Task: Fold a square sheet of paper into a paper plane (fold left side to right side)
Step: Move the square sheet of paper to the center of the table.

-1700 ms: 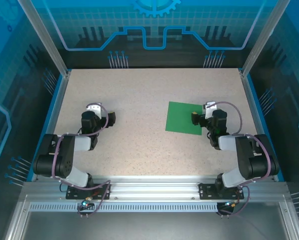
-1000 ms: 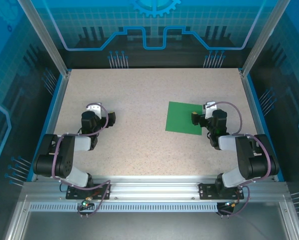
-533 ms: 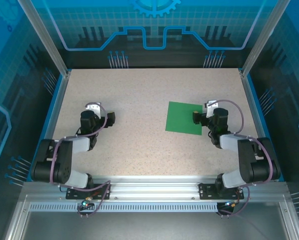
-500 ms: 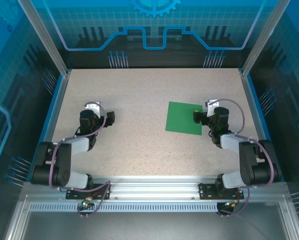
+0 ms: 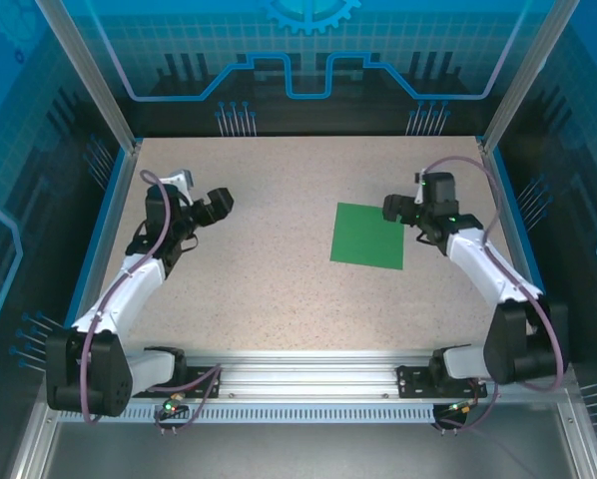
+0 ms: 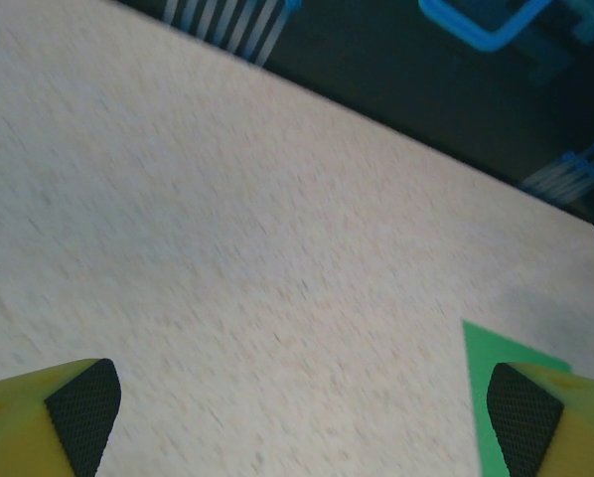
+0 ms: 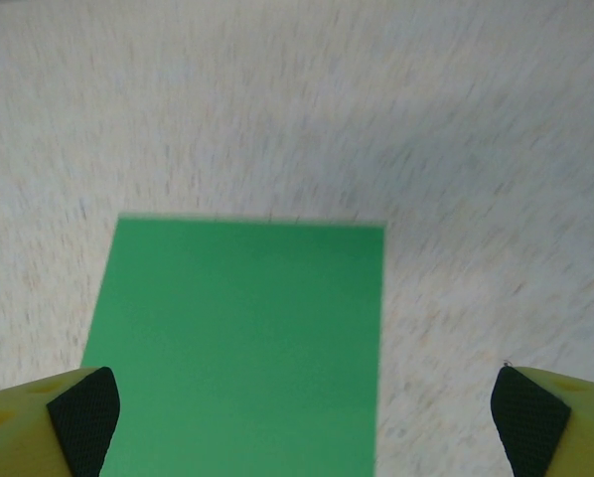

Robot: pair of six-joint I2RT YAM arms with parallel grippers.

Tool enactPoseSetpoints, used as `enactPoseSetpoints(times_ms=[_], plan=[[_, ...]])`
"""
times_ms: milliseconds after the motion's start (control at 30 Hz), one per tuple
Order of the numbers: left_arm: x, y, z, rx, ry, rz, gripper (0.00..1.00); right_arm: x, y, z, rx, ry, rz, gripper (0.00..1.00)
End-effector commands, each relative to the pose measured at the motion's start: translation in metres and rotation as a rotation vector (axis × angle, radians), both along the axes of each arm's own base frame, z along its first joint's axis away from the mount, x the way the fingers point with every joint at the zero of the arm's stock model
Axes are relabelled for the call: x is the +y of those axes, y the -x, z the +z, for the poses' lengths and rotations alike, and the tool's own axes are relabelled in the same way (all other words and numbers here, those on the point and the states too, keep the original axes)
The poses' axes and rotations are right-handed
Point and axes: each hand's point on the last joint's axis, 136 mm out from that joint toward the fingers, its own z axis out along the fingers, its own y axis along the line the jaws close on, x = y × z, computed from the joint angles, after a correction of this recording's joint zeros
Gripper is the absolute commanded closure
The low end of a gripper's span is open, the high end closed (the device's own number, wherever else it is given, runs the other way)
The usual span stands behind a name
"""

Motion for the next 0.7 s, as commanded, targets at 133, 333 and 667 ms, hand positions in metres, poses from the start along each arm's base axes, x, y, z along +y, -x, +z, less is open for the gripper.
enactPoseSetpoints(times_ms=[133, 333, 667], plan=[[-0.057, 0.018, -0.028, 0.141, 0.129, -0.129, 0.01, 0.045, -0.002, -0.054, 0.261, 0.069, 0.022, 0.00], [-0.068, 0.018, -0.026, 0.142, 0.124, -0.150, 0.01, 0.058, -0.026, -0.093, 0.366, 0.114, 0.016, 0.00], [-0.063, 0.020, -0.021, 0.134, 0.094, -0.125, 0.01, 0.067, -0.013, -0.138, 0.505, 0.145, 0.027, 0.00]])
